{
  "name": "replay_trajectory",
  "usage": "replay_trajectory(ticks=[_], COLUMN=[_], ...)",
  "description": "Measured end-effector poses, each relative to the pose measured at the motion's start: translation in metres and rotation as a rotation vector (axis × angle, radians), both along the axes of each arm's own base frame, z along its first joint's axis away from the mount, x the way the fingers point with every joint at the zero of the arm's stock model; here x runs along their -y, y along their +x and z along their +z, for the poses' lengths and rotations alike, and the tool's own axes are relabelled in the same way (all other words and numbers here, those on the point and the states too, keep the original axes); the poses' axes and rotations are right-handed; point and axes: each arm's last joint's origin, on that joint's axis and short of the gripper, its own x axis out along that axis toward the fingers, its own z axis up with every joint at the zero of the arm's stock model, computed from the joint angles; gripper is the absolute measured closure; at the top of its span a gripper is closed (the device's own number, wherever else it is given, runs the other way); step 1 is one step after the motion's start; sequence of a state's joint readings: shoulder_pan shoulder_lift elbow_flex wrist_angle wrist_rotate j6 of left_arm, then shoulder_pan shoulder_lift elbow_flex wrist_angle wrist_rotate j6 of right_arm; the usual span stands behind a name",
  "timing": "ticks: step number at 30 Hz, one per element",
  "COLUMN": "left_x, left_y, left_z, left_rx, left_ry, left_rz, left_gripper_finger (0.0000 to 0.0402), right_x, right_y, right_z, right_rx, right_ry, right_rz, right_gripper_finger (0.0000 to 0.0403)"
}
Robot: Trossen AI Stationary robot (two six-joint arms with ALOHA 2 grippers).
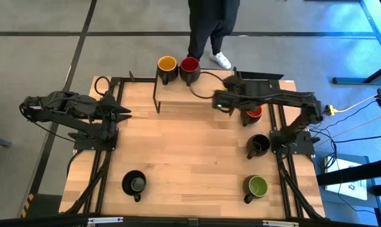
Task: Place coffee mugs
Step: Put the orange mug on the shelf
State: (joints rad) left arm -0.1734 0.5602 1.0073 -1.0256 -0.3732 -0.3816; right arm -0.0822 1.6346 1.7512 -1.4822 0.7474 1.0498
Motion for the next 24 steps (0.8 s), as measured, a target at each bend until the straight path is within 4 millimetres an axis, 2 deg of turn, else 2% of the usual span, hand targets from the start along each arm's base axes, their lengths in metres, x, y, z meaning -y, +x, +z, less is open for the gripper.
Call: replay_trajectory(ticks=[7,12,18,24], left_x=[0.000,0.000,0.000,0.000], left_y=[0.000,0.000,0.000,0.000], left_z=[0.000,0.000,0.000,0.000], left_rx=[0.000,0.000,0.000,0.002], left_ry=[0.000,0.000,0.001,0.005], left_rz=[0.000,0.000,0.002,0.011], left_gripper_finger=[0.0301,0.0301,0.0301,0.0301], right_x=[-0.007,-0.012,-0.015,-0.018], right_y=[-0.059,-0.090,-0.109,-0.113], right_z=[-0.026,-0.040,-0.054,-0.067], right_rx=[0.080,0.111,0.097,0.044], right_ry=[0.118,0.212,0.303,0.409], right_rz=[-0.143,-0.203,-0.226,-0.202], right_gripper_finger=[0.0164,0.0164,0.0164,0.0164])
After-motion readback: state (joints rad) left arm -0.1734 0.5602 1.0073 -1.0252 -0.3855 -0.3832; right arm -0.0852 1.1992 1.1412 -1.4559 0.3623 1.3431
